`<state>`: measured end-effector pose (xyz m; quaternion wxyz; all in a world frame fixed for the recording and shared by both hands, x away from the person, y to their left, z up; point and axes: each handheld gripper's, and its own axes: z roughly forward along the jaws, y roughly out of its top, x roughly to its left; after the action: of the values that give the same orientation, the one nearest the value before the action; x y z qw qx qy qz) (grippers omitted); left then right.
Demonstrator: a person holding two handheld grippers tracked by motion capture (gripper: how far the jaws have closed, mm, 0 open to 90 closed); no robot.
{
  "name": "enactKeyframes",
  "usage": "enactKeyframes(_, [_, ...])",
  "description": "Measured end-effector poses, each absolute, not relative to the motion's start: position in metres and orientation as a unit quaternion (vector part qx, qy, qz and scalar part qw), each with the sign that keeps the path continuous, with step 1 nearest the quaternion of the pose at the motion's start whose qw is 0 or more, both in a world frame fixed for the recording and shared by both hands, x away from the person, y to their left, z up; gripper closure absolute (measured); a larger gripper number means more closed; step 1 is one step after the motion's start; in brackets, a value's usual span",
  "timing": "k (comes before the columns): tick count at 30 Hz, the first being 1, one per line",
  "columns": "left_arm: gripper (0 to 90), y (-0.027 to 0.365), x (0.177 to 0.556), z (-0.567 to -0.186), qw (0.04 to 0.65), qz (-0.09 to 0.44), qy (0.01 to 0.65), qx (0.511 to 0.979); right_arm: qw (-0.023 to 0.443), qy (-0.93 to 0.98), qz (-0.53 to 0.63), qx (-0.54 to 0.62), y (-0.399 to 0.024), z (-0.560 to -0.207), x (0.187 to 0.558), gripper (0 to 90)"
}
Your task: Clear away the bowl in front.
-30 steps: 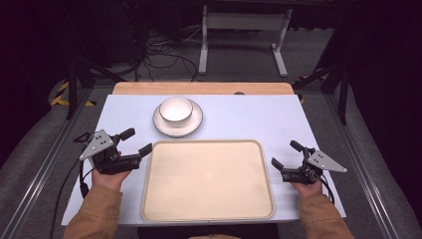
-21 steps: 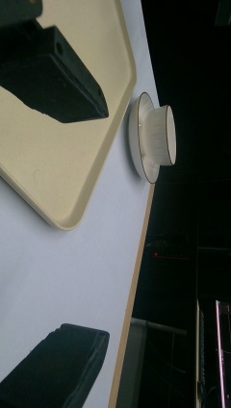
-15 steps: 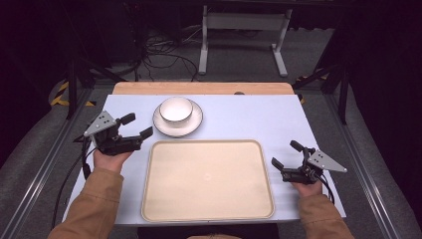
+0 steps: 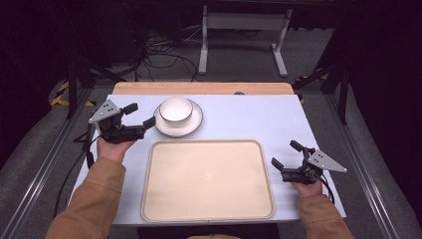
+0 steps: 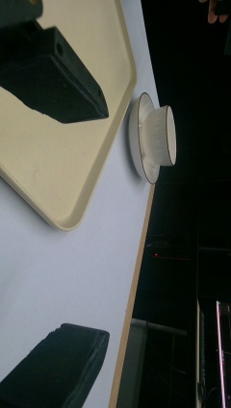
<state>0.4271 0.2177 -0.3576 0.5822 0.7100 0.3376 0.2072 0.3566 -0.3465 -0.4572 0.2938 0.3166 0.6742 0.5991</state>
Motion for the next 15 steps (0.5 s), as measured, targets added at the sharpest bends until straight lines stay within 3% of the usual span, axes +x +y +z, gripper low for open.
enactKeyframes(15, [11.1,0.215,0.452,-0.347,0.576,0.206,0.350,0.709,0.293,0.675,0.599,0.317,-0.347,-0.457,0.357,0.9])
